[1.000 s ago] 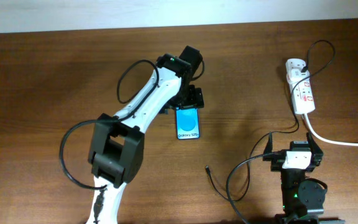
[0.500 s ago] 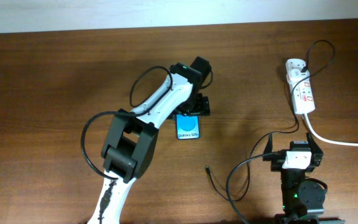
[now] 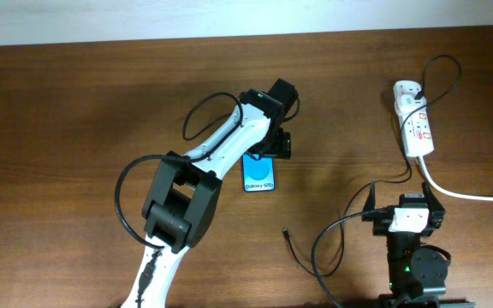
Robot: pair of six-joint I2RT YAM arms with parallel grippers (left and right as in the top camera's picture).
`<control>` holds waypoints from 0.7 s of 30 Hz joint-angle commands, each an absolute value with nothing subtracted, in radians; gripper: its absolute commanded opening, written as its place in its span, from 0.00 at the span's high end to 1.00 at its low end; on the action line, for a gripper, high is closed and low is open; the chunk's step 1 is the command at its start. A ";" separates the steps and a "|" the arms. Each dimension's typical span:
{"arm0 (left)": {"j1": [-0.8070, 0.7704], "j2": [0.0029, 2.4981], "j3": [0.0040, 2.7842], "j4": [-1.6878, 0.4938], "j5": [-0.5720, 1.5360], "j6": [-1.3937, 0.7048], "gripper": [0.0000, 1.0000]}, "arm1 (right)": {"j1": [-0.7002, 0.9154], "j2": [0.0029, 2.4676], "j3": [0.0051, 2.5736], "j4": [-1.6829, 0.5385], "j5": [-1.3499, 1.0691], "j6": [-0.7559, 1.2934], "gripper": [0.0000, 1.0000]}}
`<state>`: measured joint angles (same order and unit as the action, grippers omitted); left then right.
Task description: Plug charger to phone and switch on socket
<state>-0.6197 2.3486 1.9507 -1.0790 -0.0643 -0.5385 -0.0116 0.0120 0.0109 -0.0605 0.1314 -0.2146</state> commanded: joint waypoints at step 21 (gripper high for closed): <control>-0.593 2.356 1.964 -1.083 0.002 -0.591 0.01 | -0.014 0.006 0.006 -0.068 0.143 -0.217 0.02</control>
<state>-0.5896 2.3486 1.9507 -1.0767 -0.0071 -0.5690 -0.0116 0.0120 0.0109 -0.0605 0.1314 -0.2138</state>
